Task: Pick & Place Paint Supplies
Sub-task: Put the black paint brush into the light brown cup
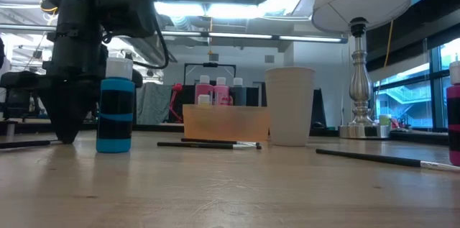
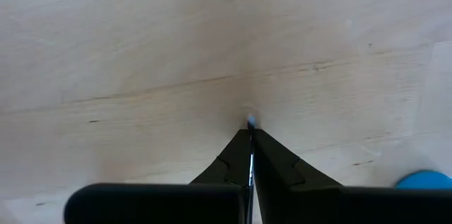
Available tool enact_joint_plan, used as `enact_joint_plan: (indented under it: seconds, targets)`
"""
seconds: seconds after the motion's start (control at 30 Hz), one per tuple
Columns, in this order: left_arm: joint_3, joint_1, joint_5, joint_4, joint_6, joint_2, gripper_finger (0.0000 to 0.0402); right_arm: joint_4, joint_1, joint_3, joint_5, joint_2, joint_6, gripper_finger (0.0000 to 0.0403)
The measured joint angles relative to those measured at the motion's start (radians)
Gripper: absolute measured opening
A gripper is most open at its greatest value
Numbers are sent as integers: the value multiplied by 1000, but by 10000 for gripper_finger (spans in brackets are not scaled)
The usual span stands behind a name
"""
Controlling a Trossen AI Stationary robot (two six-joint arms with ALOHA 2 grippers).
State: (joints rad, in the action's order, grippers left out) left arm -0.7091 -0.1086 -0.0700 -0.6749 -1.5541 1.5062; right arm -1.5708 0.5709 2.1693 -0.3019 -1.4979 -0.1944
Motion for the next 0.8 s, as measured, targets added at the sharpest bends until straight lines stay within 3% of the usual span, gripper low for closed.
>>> enact_joint_plan:
  seconds: [0.13,0.4,0.6,0.8]
  targets:
    - [-11,-4,93,-6,-2,-40,2,0,0,0,0,0,0,187]
    - [-66,-9,95,-41,26,-79,2,0,0,0,0,0,10,187]
    - [-168,-6,110,-224,80,-80,2,0,0,0,26,0,27,187]
    - [-354,18,212,-470,156,-81,2,0,0,0,26,0,35,187]
